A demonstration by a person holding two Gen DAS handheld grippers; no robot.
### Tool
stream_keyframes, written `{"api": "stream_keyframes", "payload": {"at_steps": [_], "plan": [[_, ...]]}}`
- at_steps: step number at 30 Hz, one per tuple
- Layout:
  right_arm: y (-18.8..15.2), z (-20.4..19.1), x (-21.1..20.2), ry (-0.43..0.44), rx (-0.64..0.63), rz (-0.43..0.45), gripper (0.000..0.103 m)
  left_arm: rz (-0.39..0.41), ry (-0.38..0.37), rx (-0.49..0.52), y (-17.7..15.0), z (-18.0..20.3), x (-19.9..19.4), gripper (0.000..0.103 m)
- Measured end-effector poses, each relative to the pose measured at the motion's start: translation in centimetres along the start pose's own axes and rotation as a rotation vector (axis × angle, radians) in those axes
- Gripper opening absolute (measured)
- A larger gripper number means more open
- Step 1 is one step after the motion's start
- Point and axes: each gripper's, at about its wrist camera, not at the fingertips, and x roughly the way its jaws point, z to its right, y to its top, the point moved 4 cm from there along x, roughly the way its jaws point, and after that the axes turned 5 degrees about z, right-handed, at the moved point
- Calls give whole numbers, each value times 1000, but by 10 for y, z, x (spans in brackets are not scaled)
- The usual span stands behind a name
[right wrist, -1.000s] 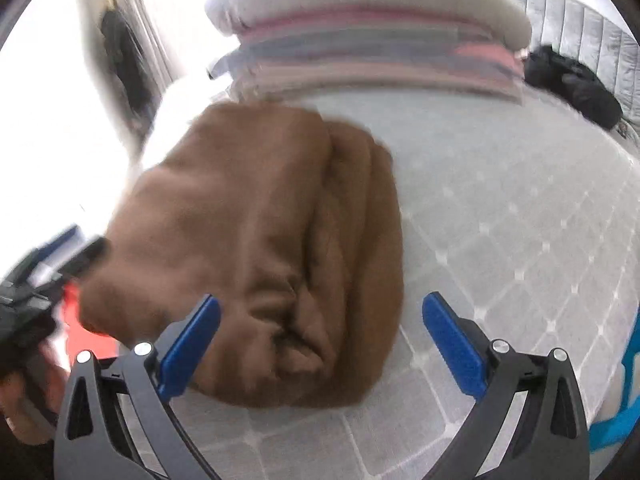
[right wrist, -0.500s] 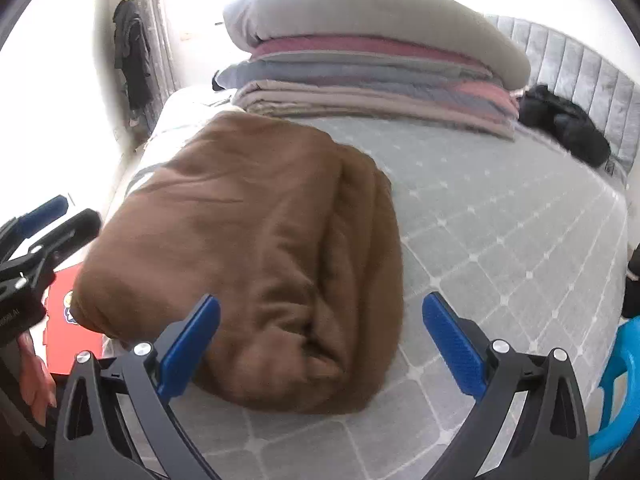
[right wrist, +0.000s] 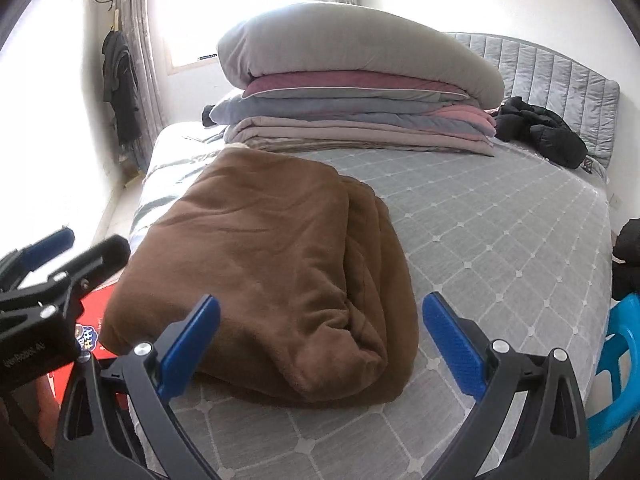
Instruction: Fold large clothes
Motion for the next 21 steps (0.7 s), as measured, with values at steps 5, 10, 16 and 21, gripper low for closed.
{"api": "stream_keyframes", "payload": {"at_steps": [5,10,16,21], "plan": [[0,-5,-3,-4,12,5,97,1,6,5,1,-2,-4,94],[0,-8,-2,-6,13,-1,97,18,23,18,2,-1,-10,94],[-30,17,50,8,103,-238,97,-2,49,26,1,-6,-5,94],[-50,19,66,59,116,-308,97,14,77,38,1,-10,-8,94]]}}
